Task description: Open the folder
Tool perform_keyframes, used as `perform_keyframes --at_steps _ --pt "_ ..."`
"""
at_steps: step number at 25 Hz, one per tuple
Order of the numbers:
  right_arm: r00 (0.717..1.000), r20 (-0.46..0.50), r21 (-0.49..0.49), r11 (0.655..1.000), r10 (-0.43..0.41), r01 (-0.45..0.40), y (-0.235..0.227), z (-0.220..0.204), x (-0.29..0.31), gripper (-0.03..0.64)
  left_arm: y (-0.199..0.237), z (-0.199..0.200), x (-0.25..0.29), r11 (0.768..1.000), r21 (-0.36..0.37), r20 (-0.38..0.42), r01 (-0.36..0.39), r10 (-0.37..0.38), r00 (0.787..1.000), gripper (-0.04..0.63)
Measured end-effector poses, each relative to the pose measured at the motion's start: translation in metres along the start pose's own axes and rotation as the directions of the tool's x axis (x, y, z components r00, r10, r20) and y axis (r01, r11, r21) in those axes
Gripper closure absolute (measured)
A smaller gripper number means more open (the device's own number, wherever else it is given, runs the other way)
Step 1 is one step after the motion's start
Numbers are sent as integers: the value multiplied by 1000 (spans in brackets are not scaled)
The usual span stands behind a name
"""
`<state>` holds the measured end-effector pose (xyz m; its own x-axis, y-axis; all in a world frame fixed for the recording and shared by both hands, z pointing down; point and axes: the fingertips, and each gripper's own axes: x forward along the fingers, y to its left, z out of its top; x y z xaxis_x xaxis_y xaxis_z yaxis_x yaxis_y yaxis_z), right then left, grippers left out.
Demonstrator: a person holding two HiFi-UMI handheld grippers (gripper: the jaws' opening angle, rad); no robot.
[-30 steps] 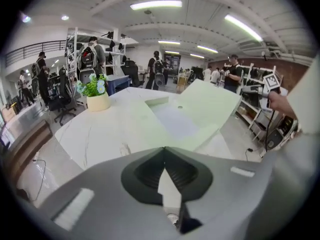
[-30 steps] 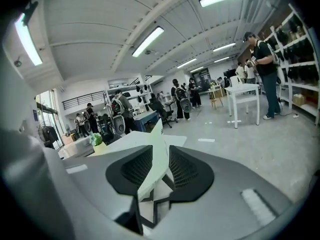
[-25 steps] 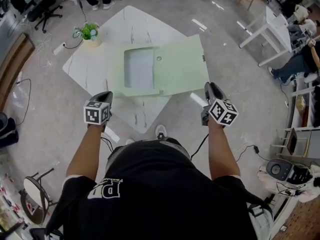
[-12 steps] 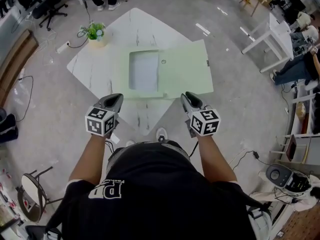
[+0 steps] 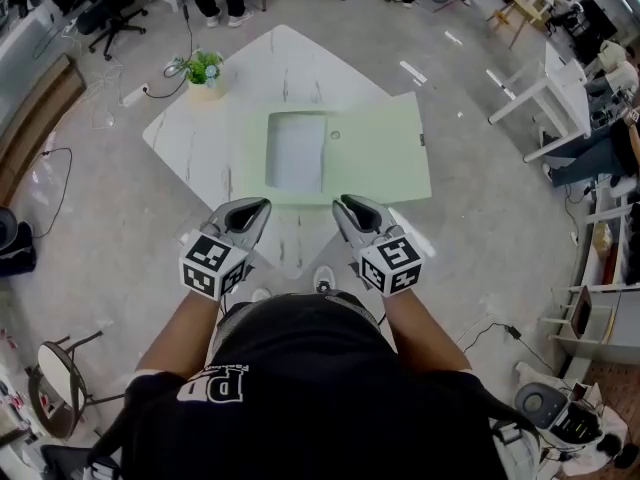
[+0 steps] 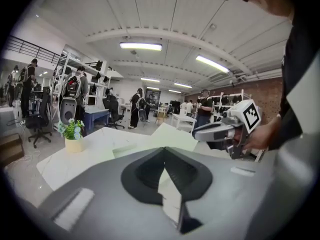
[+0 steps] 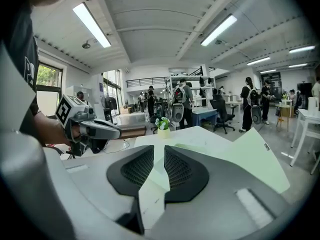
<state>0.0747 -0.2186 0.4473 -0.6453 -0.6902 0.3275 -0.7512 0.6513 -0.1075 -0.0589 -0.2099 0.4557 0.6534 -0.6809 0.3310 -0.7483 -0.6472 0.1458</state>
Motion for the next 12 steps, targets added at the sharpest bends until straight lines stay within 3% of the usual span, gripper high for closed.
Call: perform_keyframes --at_steps 12 --pt "990 138 -57 998 25 -17 19 60 -5 615 -5 48 -12 998 57 109 3 -9 994 538"
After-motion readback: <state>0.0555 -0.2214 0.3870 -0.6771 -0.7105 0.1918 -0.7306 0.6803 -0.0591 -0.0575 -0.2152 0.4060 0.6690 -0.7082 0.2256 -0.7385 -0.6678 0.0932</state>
